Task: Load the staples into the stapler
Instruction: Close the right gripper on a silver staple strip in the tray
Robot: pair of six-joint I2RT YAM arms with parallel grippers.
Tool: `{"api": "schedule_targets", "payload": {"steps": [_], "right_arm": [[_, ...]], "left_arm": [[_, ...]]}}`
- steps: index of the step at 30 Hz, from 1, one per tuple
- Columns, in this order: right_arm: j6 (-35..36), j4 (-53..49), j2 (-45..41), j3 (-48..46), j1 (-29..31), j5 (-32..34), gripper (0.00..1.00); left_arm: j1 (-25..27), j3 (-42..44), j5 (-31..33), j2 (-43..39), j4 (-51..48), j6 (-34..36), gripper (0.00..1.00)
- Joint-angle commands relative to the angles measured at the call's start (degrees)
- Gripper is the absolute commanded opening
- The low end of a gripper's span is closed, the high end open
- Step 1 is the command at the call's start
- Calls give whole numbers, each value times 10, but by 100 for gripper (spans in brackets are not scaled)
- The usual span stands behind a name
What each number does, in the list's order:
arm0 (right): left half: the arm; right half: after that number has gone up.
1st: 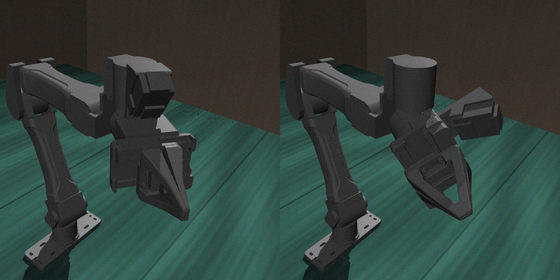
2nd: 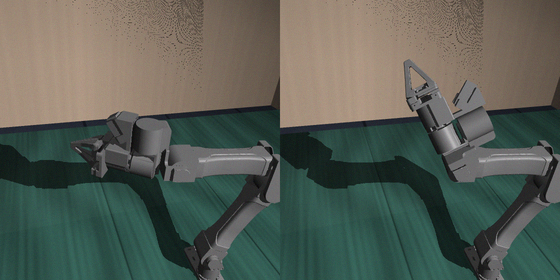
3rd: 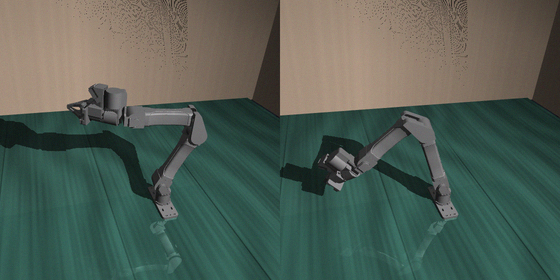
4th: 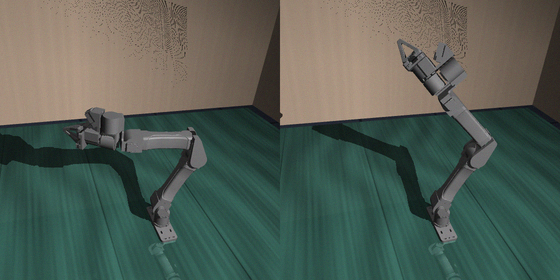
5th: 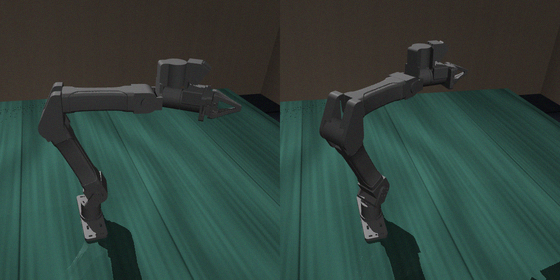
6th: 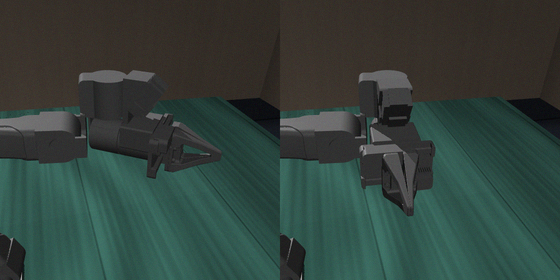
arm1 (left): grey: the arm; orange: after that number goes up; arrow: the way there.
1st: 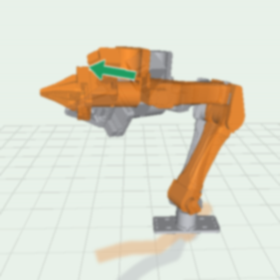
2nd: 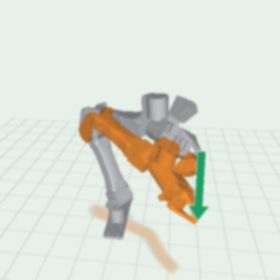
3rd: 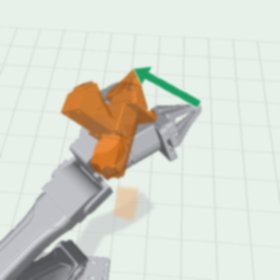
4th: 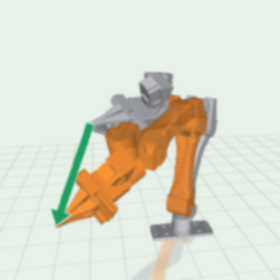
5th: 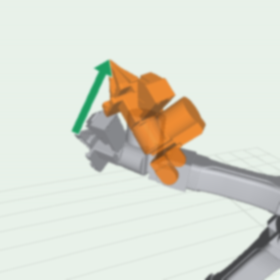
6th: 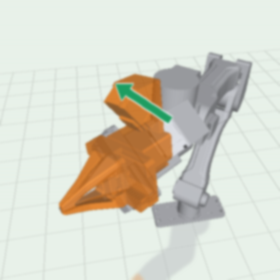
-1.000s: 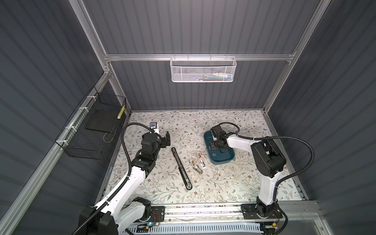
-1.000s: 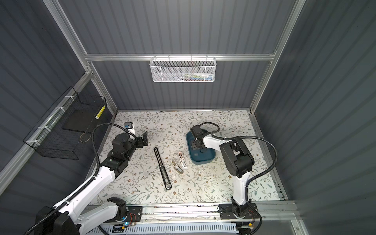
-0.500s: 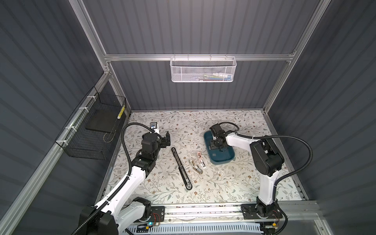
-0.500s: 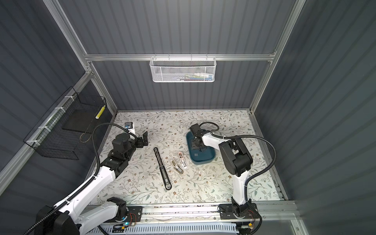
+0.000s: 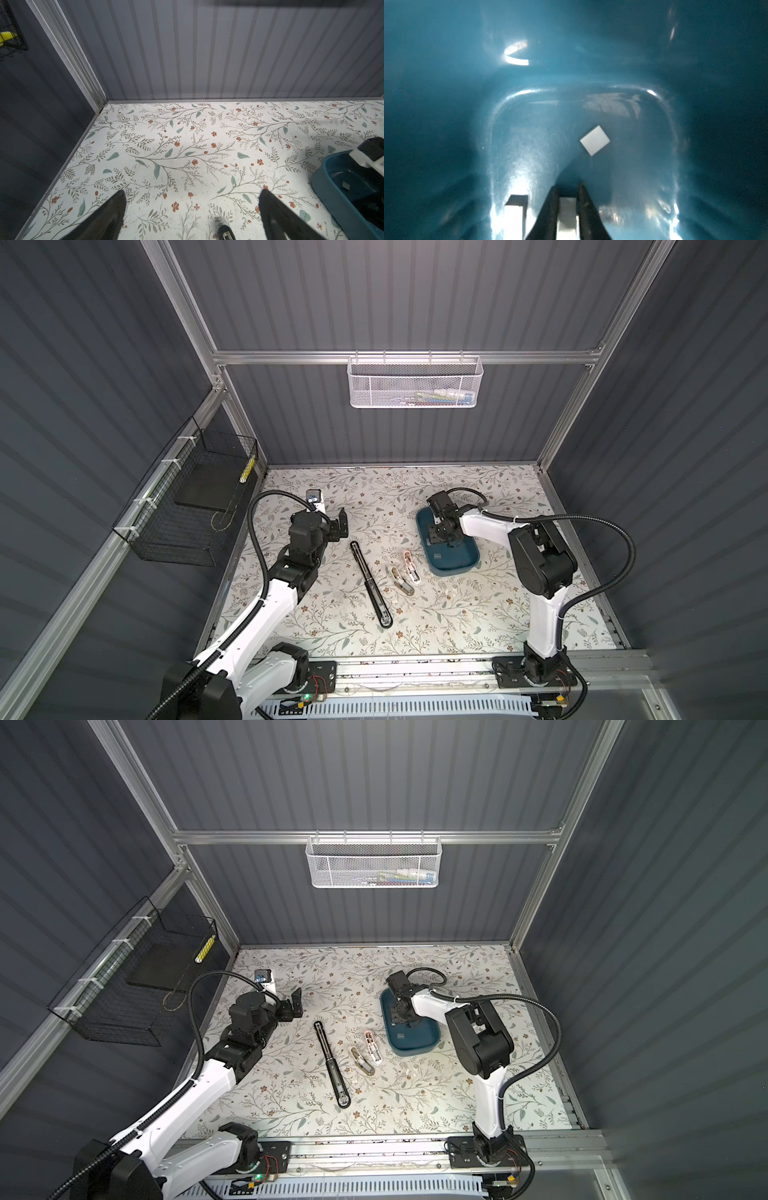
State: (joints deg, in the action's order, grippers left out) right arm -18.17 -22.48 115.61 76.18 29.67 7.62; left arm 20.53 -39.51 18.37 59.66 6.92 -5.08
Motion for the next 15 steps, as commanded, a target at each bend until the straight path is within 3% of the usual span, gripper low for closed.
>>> {"api": "schedule_targets", "payload": {"steps": [1,10,15], "right_arm": [[-4,-48,37,-17,-2,0,17],[9,-20,-1,-28,-2,15,14],[26,11,-83,-53,-2,9,14]], "left_arm": [[-2,-10,-6,-3,11,-5,99],[-2,-21,-9,-6,-25,-26,99],[-3,-62,-1,4,-122,-81,99]]}}
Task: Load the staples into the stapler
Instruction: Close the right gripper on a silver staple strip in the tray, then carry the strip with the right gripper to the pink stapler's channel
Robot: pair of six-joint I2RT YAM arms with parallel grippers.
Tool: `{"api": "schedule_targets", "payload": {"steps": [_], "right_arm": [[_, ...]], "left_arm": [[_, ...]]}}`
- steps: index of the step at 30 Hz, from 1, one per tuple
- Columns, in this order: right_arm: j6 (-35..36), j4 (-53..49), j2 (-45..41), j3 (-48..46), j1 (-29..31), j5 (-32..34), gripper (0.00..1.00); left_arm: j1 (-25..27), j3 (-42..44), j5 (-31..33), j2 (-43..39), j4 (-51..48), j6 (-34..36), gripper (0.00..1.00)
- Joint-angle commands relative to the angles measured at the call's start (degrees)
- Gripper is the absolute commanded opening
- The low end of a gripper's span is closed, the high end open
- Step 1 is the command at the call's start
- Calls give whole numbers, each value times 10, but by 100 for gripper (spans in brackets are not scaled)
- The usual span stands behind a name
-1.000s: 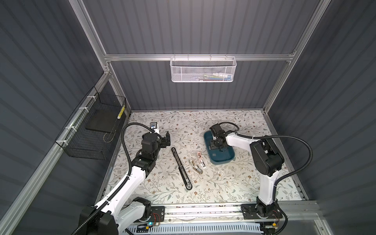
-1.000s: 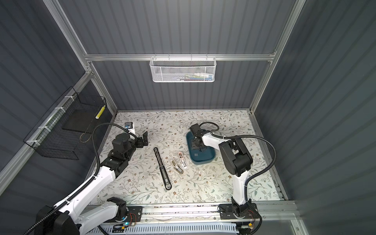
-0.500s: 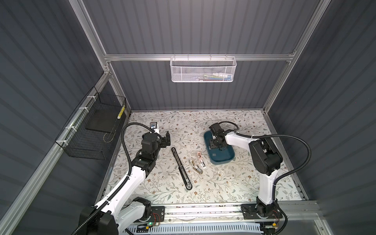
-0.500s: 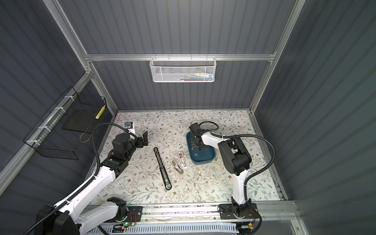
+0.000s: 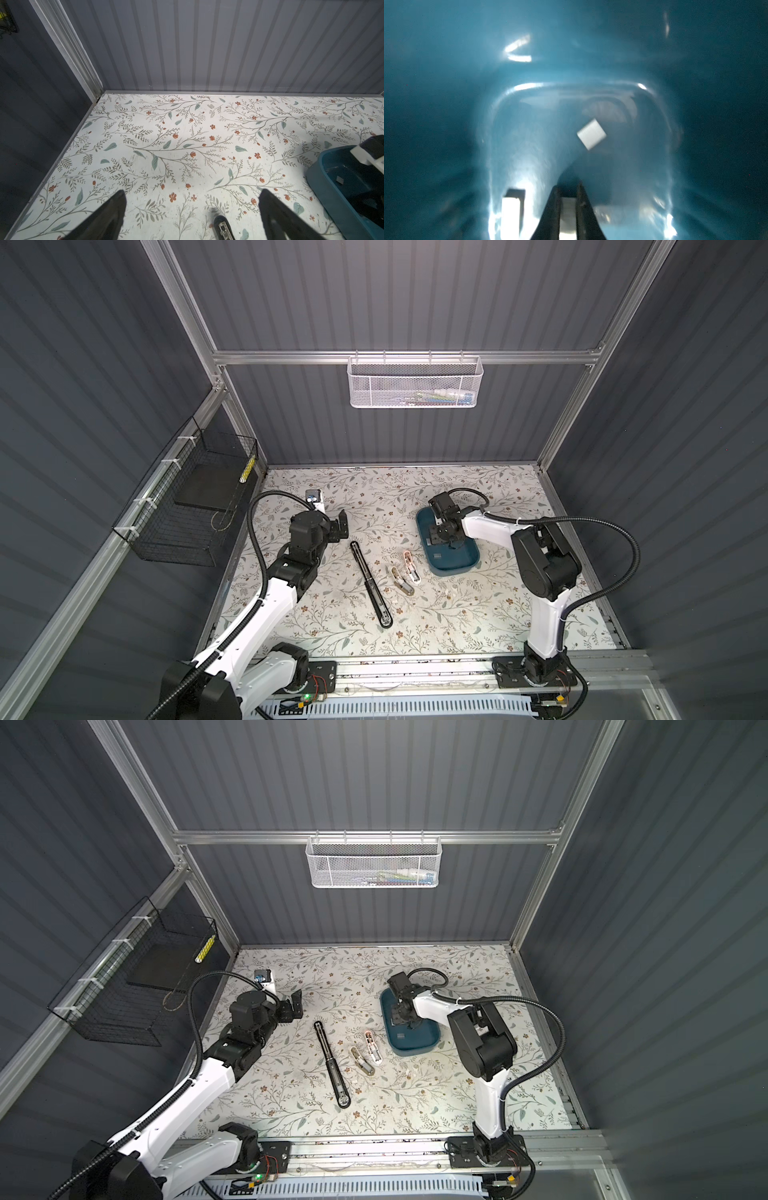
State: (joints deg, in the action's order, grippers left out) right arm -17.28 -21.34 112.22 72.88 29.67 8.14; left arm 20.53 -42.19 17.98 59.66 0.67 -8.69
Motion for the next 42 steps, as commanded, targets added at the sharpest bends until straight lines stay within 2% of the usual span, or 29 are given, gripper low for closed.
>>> {"api": "schedule_targets", "payload": {"steps": [1,5,11,14,19,23,27,31,36,42], "right_arm": [[24,14,-65,-31,-1,2,14],[57,63,-128,-79,-1,28,14],[61,118,-215,-139,8,8,15],[59,137,-252,-167,35,-6,15],[63,135,-293,-194,110,44,15],[46,141,-335,-224,149,47,15],[32,156,-370,-252,177,27,15],[25,162,-385,-263,202,22,15],[16,169,-393,-274,224,9,15],[9,172,-377,-276,253,17,14]], "left_arm": [[-2,-35,3,5,-73,-59,100],[-2,13,-20,-2,-100,-127,99],[-2,123,-68,-41,-45,-187,99],[-2,130,-90,-53,-47,-187,99],[-2,176,-151,-88,-8,-188,99],[-2,172,-157,-123,-69,-169,99],[-1,187,-194,-167,-87,-156,98],[-1,200,-203,-198,-96,-143,98],[-1,211,-239,-186,-76,-141,94],[-1,217,-234,-196,-74,-149,99]]}}
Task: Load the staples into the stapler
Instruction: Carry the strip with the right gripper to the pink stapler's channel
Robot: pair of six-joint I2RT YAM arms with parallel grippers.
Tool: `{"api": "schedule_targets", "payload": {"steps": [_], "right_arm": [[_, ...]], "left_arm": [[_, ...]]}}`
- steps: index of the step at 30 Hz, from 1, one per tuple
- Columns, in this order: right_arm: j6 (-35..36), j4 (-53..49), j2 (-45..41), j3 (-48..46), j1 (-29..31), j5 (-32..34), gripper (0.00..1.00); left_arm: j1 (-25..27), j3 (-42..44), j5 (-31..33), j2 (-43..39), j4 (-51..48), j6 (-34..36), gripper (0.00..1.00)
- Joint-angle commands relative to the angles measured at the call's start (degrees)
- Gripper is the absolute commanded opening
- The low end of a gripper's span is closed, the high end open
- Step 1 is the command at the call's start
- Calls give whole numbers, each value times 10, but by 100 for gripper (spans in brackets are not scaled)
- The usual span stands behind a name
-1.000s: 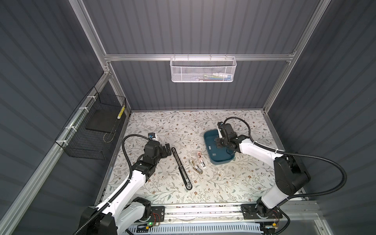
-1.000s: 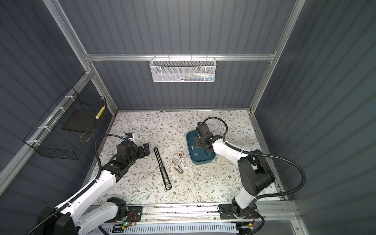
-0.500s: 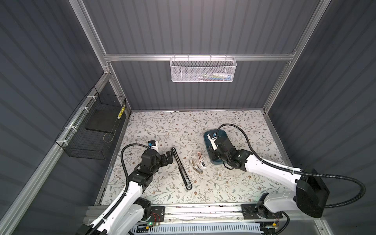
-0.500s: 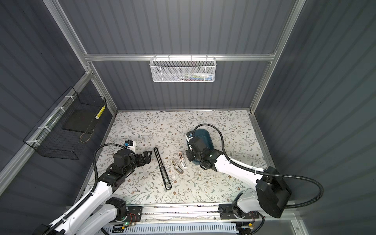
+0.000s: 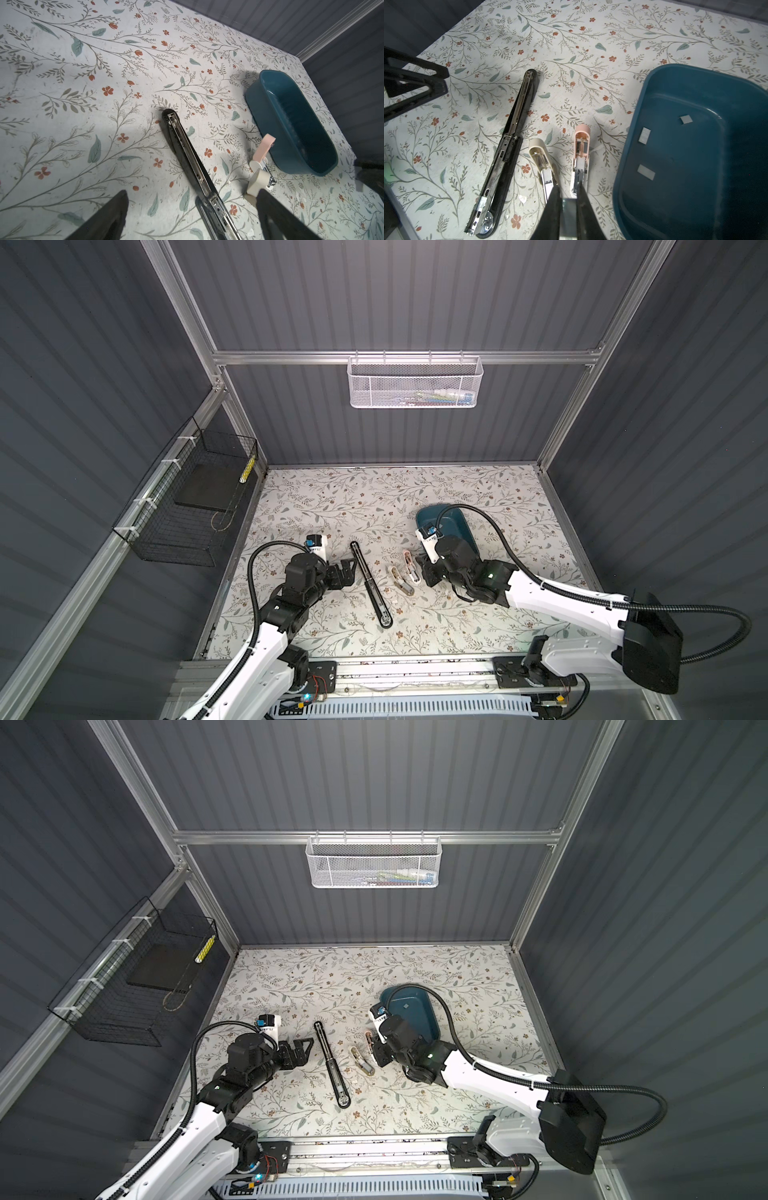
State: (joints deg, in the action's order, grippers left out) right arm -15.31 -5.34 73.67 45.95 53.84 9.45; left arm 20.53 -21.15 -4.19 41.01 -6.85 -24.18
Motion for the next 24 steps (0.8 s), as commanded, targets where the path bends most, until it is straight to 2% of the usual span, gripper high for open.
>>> {"api": "schedule_targets", "payload": {"steps": [1,14,24], "right_arm": [[-13,14,10,-8,15,5,15],[-38,34,113,19,29,9,12],[-41,51,164,24,27,47,12]], "left_arm": [[-1,7,-13,-10,2,5,99],[-2,5,-17,8,11,3,99],[-2,5,-14,8,10,1,99]]}}
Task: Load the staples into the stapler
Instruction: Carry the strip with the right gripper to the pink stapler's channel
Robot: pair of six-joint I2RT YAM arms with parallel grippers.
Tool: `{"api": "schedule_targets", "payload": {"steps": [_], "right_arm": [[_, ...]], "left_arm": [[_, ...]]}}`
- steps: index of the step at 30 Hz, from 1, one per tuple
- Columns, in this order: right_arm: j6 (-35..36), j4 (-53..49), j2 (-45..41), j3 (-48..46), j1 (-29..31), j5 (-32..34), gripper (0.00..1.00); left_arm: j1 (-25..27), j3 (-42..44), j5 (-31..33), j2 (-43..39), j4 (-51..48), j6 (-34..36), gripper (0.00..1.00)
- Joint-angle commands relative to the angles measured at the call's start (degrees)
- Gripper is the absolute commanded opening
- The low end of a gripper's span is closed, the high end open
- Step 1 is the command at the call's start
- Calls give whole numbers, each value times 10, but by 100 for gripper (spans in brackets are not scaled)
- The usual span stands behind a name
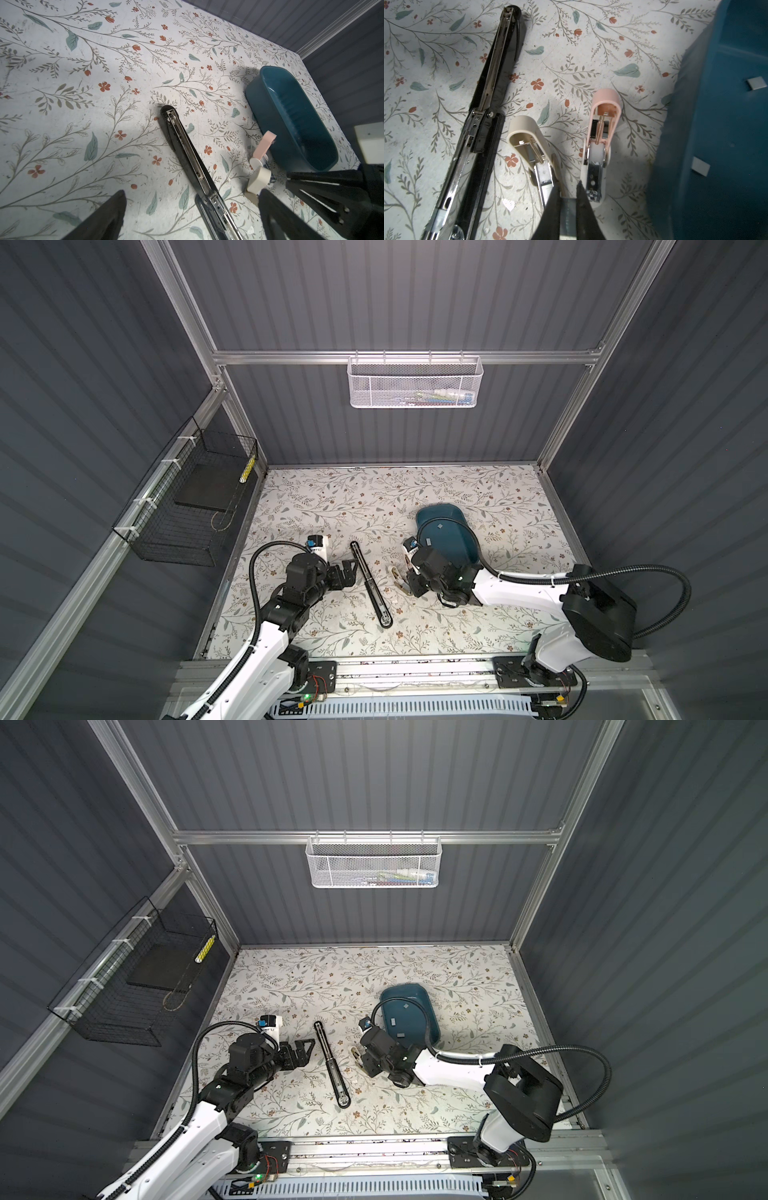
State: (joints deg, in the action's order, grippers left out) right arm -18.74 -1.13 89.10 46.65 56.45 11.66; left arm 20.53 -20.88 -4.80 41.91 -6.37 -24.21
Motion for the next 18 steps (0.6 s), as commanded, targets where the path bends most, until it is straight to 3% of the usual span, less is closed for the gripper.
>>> {"api": "schedule_targets", "payload": {"steps": [1,8,18], "right_arm": [[-7,8,13,17,0,33,12],[-20,18,3,-11,-24,53,11],[-17,44,-1,-23,-33,17,10]], "left_arm": [[-1,3,-9,-2,5,1,99],[-1,4,-9,-5,3,-1,99],[-1,5,-8,-5,1,-2,99]]}}
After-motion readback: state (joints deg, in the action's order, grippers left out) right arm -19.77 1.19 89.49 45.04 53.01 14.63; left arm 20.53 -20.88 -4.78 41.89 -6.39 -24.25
